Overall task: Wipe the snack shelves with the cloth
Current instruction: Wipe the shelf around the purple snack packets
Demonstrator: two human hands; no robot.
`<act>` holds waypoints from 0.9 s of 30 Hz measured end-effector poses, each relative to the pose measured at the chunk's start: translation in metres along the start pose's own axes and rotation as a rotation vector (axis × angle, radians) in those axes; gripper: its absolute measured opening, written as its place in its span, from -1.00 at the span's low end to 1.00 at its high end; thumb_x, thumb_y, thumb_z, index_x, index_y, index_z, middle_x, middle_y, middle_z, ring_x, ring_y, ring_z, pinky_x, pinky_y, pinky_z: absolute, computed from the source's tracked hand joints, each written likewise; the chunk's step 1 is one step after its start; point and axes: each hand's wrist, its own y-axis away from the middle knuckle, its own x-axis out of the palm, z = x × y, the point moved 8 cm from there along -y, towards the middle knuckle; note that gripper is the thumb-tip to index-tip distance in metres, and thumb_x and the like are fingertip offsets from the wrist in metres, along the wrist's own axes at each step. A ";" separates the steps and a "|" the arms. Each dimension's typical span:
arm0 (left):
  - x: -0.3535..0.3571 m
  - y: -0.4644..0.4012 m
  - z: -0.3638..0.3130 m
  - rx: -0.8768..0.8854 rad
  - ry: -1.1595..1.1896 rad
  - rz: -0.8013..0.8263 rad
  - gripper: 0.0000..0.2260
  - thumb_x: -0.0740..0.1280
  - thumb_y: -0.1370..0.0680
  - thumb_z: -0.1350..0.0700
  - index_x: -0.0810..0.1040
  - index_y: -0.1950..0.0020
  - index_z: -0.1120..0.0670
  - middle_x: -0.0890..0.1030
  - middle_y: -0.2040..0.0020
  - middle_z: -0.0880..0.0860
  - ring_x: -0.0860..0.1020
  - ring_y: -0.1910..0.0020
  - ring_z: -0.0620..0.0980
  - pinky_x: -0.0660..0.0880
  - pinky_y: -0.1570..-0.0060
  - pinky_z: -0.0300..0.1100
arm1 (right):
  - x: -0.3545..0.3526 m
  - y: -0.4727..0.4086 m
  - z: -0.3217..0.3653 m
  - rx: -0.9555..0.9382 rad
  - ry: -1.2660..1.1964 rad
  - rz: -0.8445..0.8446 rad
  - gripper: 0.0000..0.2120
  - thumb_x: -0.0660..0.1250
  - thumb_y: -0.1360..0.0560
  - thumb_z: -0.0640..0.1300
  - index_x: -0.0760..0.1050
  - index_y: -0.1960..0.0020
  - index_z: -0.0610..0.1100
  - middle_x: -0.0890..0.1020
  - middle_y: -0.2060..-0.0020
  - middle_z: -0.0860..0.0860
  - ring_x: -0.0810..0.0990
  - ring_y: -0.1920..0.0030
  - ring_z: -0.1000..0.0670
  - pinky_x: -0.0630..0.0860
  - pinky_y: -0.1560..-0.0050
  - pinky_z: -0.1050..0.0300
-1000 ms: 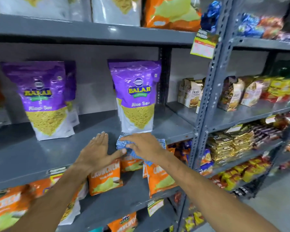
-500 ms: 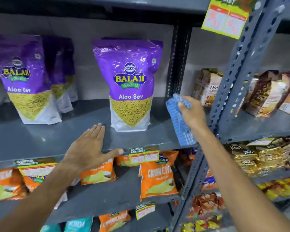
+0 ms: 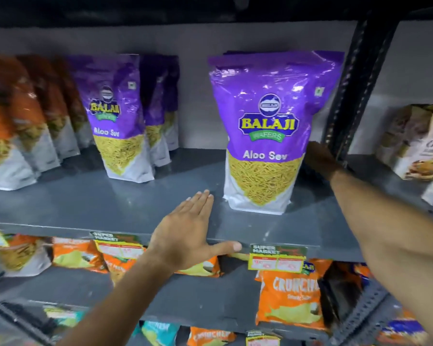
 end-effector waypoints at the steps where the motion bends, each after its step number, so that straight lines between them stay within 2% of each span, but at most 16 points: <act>1: 0.000 0.000 0.000 -0.003 -0.006 -0.006 0.22 -0.10 -0.32 -0.72 -0.03 -0.72 0.13 -0.02 -0.73 0.06 -0.05 -0.71 -0.04 -0.21 -0.60 -0.21 | 0.003 0.006 0.005 -0.042 0.003 0.015 -0.42 0.17 -0.41 0.19 0.59 -0.27 -0.12 0.61 -0.29 -0.20 0.57 -0.30 -0.22 0.46 -0.20 -0.01; 2: -0.001 0.001 -0.001 -0.006 -0.013 -0.007 0.21 -0.08 -0.34 -0.70 -0.04 -0.72 0.13 -0.03 -0.73 0.05 -0.05 -0.71 -0.05 -0.24 -0.57 -0.22 | 0.002 0.013 0.010 -0.050 0.007 0.028 -0.38 0.16 -0.39 0.20 0.57 -0.31 -0.11 0.60 -0.31 -0.19 0.56 -0.31 -0.22 0.45 -0.23 -0.04; 4: -0.001 0.001 -0.003 -0.005 -0.015 0.003 0.18 -0.03 -0.36 -0.69 -0.04 -0.72 0.12 -0.04 -0.73 0.04 -0.04 -0.71 -0.05 -0.25 -0.54 -0.23 | 0.002 0.027 0.014 -0.026 0.020 0.058 -0.41 0.19 -0.44 0.18 0.52 -0.35 -0.10 0.60 -0.26 -0.16 0.57 -0.25 -0.17 0.43 -0.14 0.03; 7: -0.002 0.002 -0.004 0.002 -0.011 0.004 0.18 -0.01 -0.37 -0.69 -0.04 -0.72 0.12 -0.03 -0.73 0.04 -0.04 -0.70 -0.04 -0.22 -0.57 -0.21 | 0.004 0.035 0.017 -0.027 0.082 0.079 -0.47 0.12 -0.42 0.22 0.53 -0.28 0.01 0.61 -0.26 -0.14 0.60 -0.16 -0.16 0.33 -0.04 0.16; 9: -0.001 0.003 -0.004 0.011 -0.012 0.005 0.17 -0.03 -0.39 -0.70 -0.03 -0.72 0.13 -0.01 -0.73 0.05 -0.03 -0.70 -0.05 -0.15 -0.62 -0.16 | 0.002 0.046 0.017 -0.015 0.120 0.082 -0.45 0.05 -0.46 0.28 0.54 -0.30 0.08 0.59 -0.33 -0.09 0.57 -0.29 -0.15 0.34 -0.11 0.13; 11: 0.001 0.003 -0.002 0.007 0.000 0.015 0.18 -0.07 -0.37 -0.71 -0.02 -0.72 0.12 0.01 -0.73 0.05 -0.01 -0.70 -0.04 -0.08 -0.66 -0.12 | -0.001 0.061 0.016 0.003 0.124 0.063 -0.52 0.06 -0.52 0.32 0.55 -0.26 0.17 0.58 -0.36 -0.02 0.51 -0.38 -0.11 0.37 -0.30 0.07; 12: 0.001 0.003 -0.002 0.005 0.006 0.019 0.19 -0.08 -0.37 -0.72 -0.01 -0.72 0.12 0.02 -0.73 0.05 0.00 -0.70 -0.03 -0.05 -0.66 -0.10 | -0.006 0.073 0.019 0.013 0.136 0.045 -0.57 0.07 -0.54 0.32 0.54 -0.25 0.21 0.57 -0.37 0.01 0.51 -0.40 -0.10 0.39 -0.33 0.07; 14: 0.000 0.002 -0.002 0.005 0.013 0.028 0.18 -0.08 -0.37 -0.71 0.00 -0.72 0.13 0.03 -0.73 0.05 0.00 -0.70 -0.03 -0.04 -0.66 -0.10 | -0.013 0.101 0.028 -0.001 0.145 0.004 -0.65 0.11 -0.62 0.21 0.55 -0.28 0.19 0.57 -0.37 0.05 0.57 -0.33 0.01 0.45 -0.18 0.24; 16: 0.000 0.003 -0.004 0.012 0.019 0.052 0.19 -0.08 -0.37 -0.71 -0.02 -0.72 0.14 0.02 -0.73 0.06 -0.01 -0.71 -0.02 -0.05 -0.66 -0.08 | -0.014 0.121 0.031 -0.027 0.067 -0.021 -0.73 0.21 -0.64 0.06 0.59 -0.26 0.14 0.66 -0.25 0.09 0.64 -0.04 0.24 0.37 0.14 0.54; 17: 0.000 0.003 -0.004 0.014 0.023 0.063 0.20 -0.10 -0.36 -0.72 -0.03 -0.72 0.14 0.01 -0.73 0.07 -0.01 -0.71 -0.01 -0.05 -0.67 -0.07 | -0.013 0.127 0.027 -0.041 0.065 -0.031 -0.75 0.24 -0.63 0.02 0.59 -0.25 0.16 0.69 -0.19 0.11 0.64 0.00 0.24 0.33 0.22 0.60; 18: 0.000 0.003 -0.003 0.015 0.027 0.071 0.21 -0.12 -0.35 -0.72 -0.03 -0.72 0.15 0.01 -0.73 0.07 -0.01 -0.71 0.00 -0.04 -0.68 -0.06 | -0.014 0.136 0.025 -0.038 0.073 -0.036 -0.73 0.26 -0.62 0.01 0.58 -0.27 0.21 0.70 -0.17 0.11 0.65 -0.05 0.16 0.36 0.20 0.56; 20: 0.001 0.003 -0.003 0.017 0.033 0.090 0.24 -0.15 -0.33 -0.73 -0.05 -0.71 0.15 -0.01 -0.74 0.08 -0.02 -0.71 0.01 -0.04 -0.68 -0.04 | -0.013 0.152 0.020 0.010 0.088 -0.030 -0.68 0.27 -0.59 0.04 0.50 -0.30 0.30 0.69 -0.19 0.04 0.65 -0.16 -0.02 0.52 0.02 0.32; 23: 0.002 0.002 -0.002 0.017 0.042 0.110 0.23 -0.12 -0.34 -0.73 -0.06 -0.71 0.16 -0.02 -0.74 0.09 -0.03 -0.71 0.02 -0.04 -0.68 -0.03 | -0.013 0.174 0.015 0.063 0.114 -0.026 -0.66 0.23 -0.57 0.09 0.47 -0.34 0.25 0.67 -0.22 -0.08 0.63 -0.23 -0.16 0.59 -0.17 -0.03; 27: 0.003 0.002 -0.001 0.022 0.045 0.122 0.26 -0.16 -0.30 -0.74 -0.06 -0.71 0.16 -0.02 -0.74 0.11 -0.02 -0.71 0.04 -0.03 -0.68 -0.01 | -0.018 0.211 0.021 0.067 0.183 -0.050 -0.69 0.20 -0.61 0.08 0.45 -0.34 0.24 0.62 -0.30 -0.10 0.57 -0.29 -0.23 0.55 -0.20 -0.09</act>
